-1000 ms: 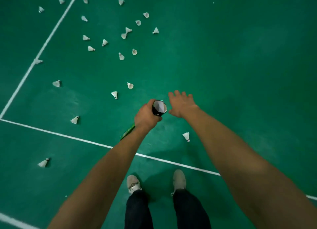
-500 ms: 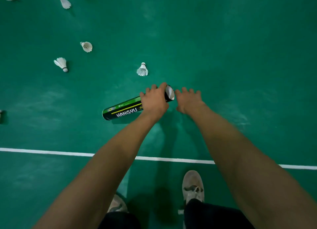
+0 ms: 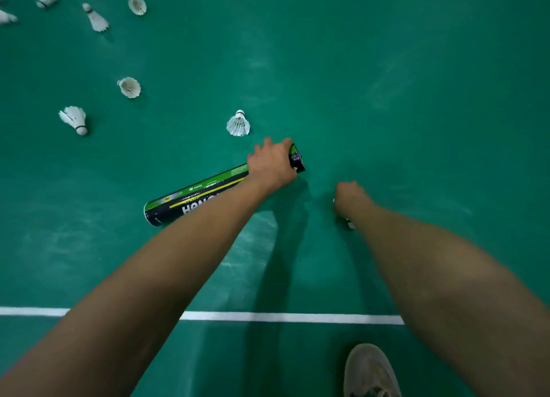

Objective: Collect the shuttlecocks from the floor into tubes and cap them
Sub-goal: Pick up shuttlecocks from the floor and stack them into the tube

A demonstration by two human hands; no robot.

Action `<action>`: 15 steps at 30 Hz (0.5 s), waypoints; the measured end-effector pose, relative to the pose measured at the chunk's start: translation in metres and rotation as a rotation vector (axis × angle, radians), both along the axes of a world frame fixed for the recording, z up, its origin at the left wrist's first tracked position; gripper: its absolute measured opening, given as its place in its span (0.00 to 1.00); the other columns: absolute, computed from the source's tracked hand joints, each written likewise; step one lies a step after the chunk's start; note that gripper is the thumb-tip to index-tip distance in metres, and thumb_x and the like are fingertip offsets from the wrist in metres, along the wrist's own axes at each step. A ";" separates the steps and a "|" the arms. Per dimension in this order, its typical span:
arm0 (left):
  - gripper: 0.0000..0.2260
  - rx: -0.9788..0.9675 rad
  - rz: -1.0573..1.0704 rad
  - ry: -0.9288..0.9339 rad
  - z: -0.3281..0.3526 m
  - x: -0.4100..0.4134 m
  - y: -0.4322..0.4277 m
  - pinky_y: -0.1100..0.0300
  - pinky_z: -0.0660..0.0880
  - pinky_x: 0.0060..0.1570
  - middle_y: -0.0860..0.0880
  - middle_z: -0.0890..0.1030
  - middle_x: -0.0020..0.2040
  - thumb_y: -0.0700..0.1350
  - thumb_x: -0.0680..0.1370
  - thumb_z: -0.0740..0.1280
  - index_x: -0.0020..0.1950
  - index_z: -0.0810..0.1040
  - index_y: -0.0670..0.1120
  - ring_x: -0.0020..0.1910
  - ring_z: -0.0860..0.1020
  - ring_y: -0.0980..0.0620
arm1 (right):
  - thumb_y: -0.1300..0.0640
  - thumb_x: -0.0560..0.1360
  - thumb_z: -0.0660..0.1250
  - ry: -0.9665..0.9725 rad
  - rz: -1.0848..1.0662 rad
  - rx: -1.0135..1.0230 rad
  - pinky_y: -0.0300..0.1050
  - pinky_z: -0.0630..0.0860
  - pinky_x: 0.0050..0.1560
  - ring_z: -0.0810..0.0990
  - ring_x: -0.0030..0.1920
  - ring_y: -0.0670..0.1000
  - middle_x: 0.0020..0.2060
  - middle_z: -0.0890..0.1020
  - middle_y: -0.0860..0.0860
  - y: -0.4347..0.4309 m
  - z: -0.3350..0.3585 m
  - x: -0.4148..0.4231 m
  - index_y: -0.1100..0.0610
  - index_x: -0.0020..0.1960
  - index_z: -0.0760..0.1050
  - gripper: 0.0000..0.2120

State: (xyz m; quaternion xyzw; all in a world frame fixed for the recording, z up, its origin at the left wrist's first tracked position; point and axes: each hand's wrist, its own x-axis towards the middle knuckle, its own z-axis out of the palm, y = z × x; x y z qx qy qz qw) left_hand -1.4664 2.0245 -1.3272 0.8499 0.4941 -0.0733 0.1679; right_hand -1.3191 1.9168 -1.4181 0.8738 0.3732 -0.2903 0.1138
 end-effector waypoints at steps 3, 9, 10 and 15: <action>0.27 -0.012 0.049 -0.104 0.026 -0.008 0.025 0.47 0.74 0.55 0.42 0.72 0.63 0.49 0.74 0.75 0.71 0.71 0.54 0.62 0.75 0.38 | 0.62 0.77 0.66 0.061 -0.238 0.279 0.49 0.77 0.49 0.81 0.54 0.62 0.54 0.79 0.63 0.010 0.010 -0.009 0.65 0.58 0.77 0.11; 0.35 0.026 0.260 -0.357 0.080 -0.053 0.085 0.49 0.77 0.61 0.41 0.74 0.64 0.48 0.70 0.79 0.74 0.71 0.56 0.60 0.77 0.38 | 0.51 0.77 0.69 0.373 -0.673 1.176 0.49 0.76 0.43 0.77 0.39 0.55 0.38 0.81 0.55 0.099 0.109 -0.031 0.61 0.44 0.80 0.13; 0.36 0.023 0.267 -0.404 0.087 -0.061 0.094 0.51 0.76 0.60 0.42 0.75 0.64 0.48 0.68 0.80 0.74 0.72 0.56 0.60 0.77 0.39 | 0.50 0.77 0.68 0.429 -0.640 1.290 0.53 0.81 0.44 0.79 0.38 0.54 0.37 0.82 0.53 0.113 0.129 -0.037 0.59 0.43 0.80 0.12; 0.35 0.016 0.255 -0.647 0.122 -0.090 0.123 0.63 0.71 0.49 0.50 0.81 0.54 0.43 0.65 0.83 0.70 0.77 0.52 0.51 0.79 0.49 | 0.48 0.78 0.67 0.377 -0.207 1.562 0.51 0.78 0.46 0.79 0.40 0.51 0.39 0.82 0.50 0.157 0.214 -0.096 0.58 0.47 0.80 0.12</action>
